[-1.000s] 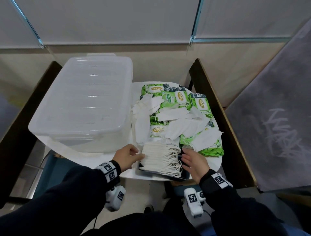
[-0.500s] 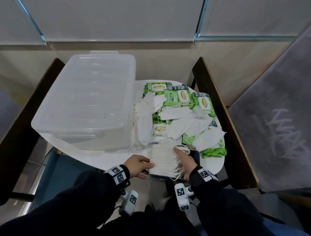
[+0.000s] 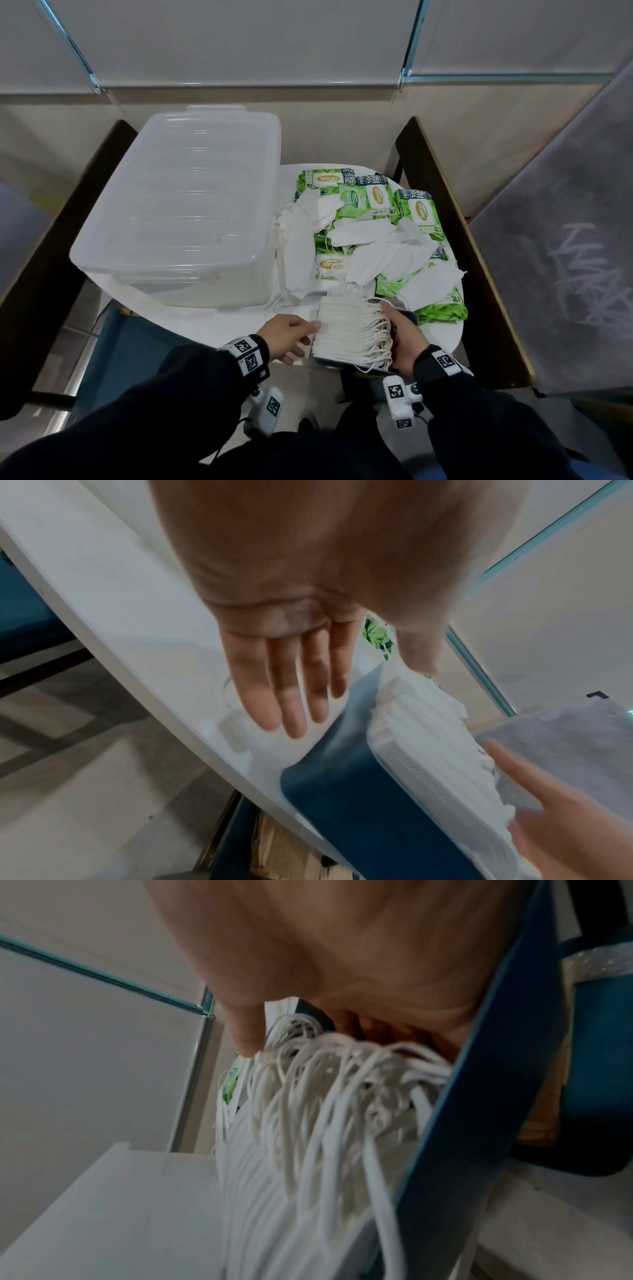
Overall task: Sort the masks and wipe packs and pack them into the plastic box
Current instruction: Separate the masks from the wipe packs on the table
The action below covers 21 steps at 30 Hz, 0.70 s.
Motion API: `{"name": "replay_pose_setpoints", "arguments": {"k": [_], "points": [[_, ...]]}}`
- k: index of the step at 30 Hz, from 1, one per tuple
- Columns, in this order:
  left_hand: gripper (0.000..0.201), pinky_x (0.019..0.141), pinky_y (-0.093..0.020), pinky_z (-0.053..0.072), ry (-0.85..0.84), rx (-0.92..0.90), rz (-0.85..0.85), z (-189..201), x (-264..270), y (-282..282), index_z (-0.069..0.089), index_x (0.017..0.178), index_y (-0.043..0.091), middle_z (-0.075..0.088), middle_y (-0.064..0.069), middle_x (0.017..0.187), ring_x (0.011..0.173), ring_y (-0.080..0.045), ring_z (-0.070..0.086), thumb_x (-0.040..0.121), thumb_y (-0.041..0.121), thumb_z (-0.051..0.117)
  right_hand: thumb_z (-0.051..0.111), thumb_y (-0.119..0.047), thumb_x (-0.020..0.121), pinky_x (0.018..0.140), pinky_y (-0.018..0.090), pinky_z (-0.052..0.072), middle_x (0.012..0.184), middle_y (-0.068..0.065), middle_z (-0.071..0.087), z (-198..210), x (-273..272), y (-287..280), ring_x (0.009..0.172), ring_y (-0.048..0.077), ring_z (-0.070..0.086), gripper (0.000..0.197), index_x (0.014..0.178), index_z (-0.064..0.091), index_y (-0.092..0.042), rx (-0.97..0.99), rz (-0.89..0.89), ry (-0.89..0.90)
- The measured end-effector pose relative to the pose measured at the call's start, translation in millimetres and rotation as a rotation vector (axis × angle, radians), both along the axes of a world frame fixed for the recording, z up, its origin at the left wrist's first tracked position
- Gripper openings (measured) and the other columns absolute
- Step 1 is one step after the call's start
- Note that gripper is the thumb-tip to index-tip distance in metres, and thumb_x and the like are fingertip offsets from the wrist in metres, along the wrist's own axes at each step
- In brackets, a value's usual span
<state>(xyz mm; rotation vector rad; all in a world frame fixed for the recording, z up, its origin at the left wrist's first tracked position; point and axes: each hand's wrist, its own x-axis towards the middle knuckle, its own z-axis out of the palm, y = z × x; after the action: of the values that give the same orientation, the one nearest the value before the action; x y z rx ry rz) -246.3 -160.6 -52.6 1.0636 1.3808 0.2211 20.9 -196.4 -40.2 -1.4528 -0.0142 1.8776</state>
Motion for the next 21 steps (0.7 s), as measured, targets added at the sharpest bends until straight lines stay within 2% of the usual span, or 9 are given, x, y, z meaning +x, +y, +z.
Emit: {"name": "replay_pose_setpoints", "arguments": {"k": [2, 6, 9, 11, 13, 15, 17, 19, 21], "points": [[0.042, 0.061, -0.031, 0.055, 0.088, 0.019, 0.054, -3, 0, 9, 0.068, 0.109, 0.016, 0.072, -0.006, 0.100, 0.078, -0.020, 0.069, 0.097, 0.055, 0.060, 0.060, -0.051, 0.099, 0.115, 0.059, 0.040, 0.137, 0.021, 0.065, -1, 7, 1, 0.127, 0.042, 0.061, 0.060, 0.139, 0.063, -0.006, -0.023, -0.046, 0.034], [0.038, 0.072, -0.032, 0.055, 0.100, -0.042, 0.038, -12, 9, 15, 0.064, 0.123, 0.021, 0.065, -0.002, 0.116, 0.094, -0.017, 0.063, 0.097, 0.049, 0.061, 0.056, -0.052, 0.099, 0.115, 0.057, 0.039, 0.133, 0.022, 0.067, 0, 8, 0, 0.128, 0.041, 0.059, 0.058, 0.136, 0.065, -0.007, -0.019, -0.058, 0.064], [0.041, 0.073, -0.032, 0.052, 0.046, -0.138, 0.005, -12, 24, 12, 0.056, 0.135, 0.028, 0.063, 0.000, 0.126, 0.103, -0.017, 0.061, 0.098, 0.046, 0.059, 0.060, -0.054, 0.095, 0.116, 0.057, 0.039, 0.133, 0.021, 0.067, -2, 5, 2, 0.128, 0.040, 0.060, 0.062, 0.137, 0.065, -0.009, -0.013, -0.069, 0.043], [0.045, 0.072, -0.032, 0.053, -0.046, -0.197, 0.042, -13, 29, 15, 0.057, 0.137, 0.029, 0.067, 0.000, 0.124, 0.102, -0.020, 0.065, 0.094, 0.041, 0.063, 0.057, -0.054, 0.098, 0.116, 0.056, 0.039, 0.132, 0.020, 0.068, -2, 5, 2, 0.127, 0.040, 0.061, 0.060, 0.136, 0.065, -0.009, -0.018, -0.097, 0.024], [0.047, 0.074, -0.035, 0.057, -0.174, -0.260, 0.133, -14, 30, 19, 0.063, 0.131, 0.025, 0.072, -0.001, 0.111, 0.093, -0.024, 0.069, 0.086, 0.037, 0.071, 0.056, -0.052, 0.100, 0.114, 0.055, 0.041, 0.132, 0.020, 0.069, -1, 6, 3, 0.127, 0.039, 0.061, 0.056, 0.136, 0.065, -0.009, -0.007, -0.095, 0.028], [0.042, 0.072, -0.034, 0.058, -0.217, -0.222, 0.184, -11, 31, 24, 0.067, 0.123, 0.020, 0.075, -0.002, 0.102, 0.084, -0.020, 0.071, 0.085, 0.033, 0.077, 0.060, -0.047, 0.099, 0.112, 0.054, 0.044, 0.131, 0.019, 0.069, -2, 8, 2, 0.125, 0.038, 0.062, 0.053, 0.137, 0.064, -0.009, 0.015, -0.113, -0.012], [0.033, 0.067, -0.029, 0.055, -0.126, -0.084, 0.157, -6, 34, 30, 0.069, 0.116, 0.019, 0.076, 0.000, 0.094, 0.077, -0.013, 0.070, 0.085, 0.025, 0.079, 0.072, -0.044, 0.089, 0.111, 0.058, 0.045, 0.133, 0.019, 0.068, -4, 11, 1, 0.125, 0.040, 0.063, 0.062, 0.140, 0.062, -0.010, 0.032, -0.118, -0.050], [0.022, 0.065, -0.028, 0.054, -0.056, -0.007, 0.112, -1, 35, 38, 0.073, 0.106, 0.019, 0.075, -0.002, 0.090, 0.073, -0.013, 0.069, 0.085, 0.012, 0.074, 0.084, -0.041, 0.078, 0.108, 0.063, 0.046, 0.133, 0.019, 0.068, -5, 13, 2, 0.123, 0.041, 0.065, 0.072, 0.139, 0.062, -0.011, 0.044, -0.103, -0.087], [0.024, 0.061, -0.027, 0.055, 0.027, 0.065, 0.078, 3, 34, 46, 0.075, 0.099, 0.020, 0.074, -0.005, 0.091, 0.074, -0.017, 0.068, 0.084, 0.003, 0.066, 0.081, -0.035, 0.083, 0.107, 0.060, 0.048, 0.128, 0.021, 0.070, 0, 10, 5, 0.119, 0.040, 0.067, 0.060, 0.135, 0.065, -0.007, 0.064, -0.075, -0.121]]}}
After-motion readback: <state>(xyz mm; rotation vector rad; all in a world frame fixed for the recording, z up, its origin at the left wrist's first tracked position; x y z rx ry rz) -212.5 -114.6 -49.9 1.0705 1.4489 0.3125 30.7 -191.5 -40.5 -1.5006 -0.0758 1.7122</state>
